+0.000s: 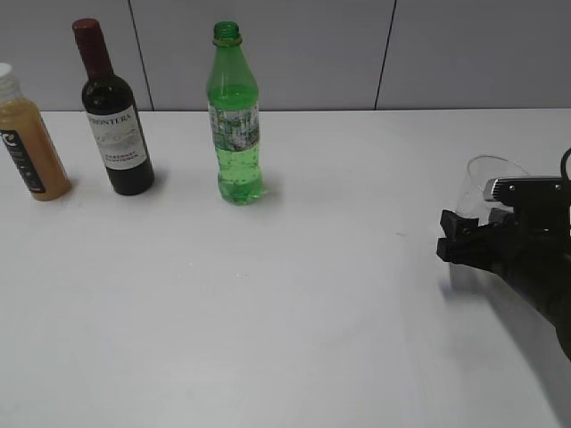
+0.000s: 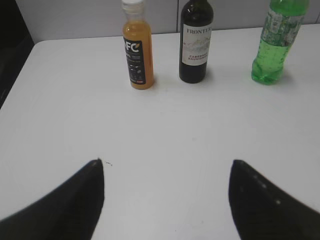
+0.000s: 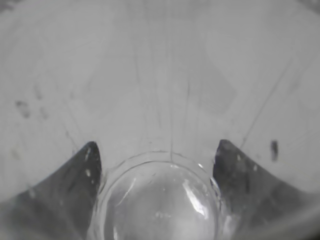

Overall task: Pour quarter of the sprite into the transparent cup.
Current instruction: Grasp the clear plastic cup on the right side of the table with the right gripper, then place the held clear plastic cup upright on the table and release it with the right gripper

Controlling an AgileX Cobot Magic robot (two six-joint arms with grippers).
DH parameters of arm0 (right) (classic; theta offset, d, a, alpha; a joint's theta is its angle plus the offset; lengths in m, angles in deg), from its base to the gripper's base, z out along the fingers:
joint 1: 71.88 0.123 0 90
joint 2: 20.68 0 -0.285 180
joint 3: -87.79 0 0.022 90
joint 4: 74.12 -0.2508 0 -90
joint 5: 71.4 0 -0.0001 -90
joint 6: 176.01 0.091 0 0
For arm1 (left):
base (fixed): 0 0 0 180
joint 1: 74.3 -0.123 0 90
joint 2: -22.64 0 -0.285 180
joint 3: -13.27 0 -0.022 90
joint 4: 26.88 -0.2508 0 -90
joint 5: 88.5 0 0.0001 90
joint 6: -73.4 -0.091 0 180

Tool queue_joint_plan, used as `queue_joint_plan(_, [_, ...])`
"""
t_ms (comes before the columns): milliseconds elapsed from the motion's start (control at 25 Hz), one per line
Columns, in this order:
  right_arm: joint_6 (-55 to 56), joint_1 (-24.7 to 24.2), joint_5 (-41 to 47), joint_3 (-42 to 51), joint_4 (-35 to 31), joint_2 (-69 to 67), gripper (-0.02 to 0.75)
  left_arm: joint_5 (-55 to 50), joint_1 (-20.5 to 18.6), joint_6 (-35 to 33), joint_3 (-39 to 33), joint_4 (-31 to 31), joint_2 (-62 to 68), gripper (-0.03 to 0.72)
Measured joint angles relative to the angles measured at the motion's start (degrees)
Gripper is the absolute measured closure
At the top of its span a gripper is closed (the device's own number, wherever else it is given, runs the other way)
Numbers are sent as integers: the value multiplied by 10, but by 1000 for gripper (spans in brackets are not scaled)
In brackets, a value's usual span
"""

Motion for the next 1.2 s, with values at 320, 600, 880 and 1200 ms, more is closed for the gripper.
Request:
queue_joint_plan(320, [-3, 0, 0, 11, 161, 50, 208, 0, 0, 0, 0, 0, 0, 99])
queue_joint_plan(600, [-3, 0, 0, 11, 375, 57, 208, 0, 0, 0, 0, 0, 0, 99])
queue_joint_plan(880, [21, 0, 1, -4, 532, 57, 208, 0, 0, 0, 0, 0, 0, 99])
queue_joint_plan(1200, [94, 2, 1, -84, 657, 57, 209, 0, 0, 0, 0, 0, 0, 99])
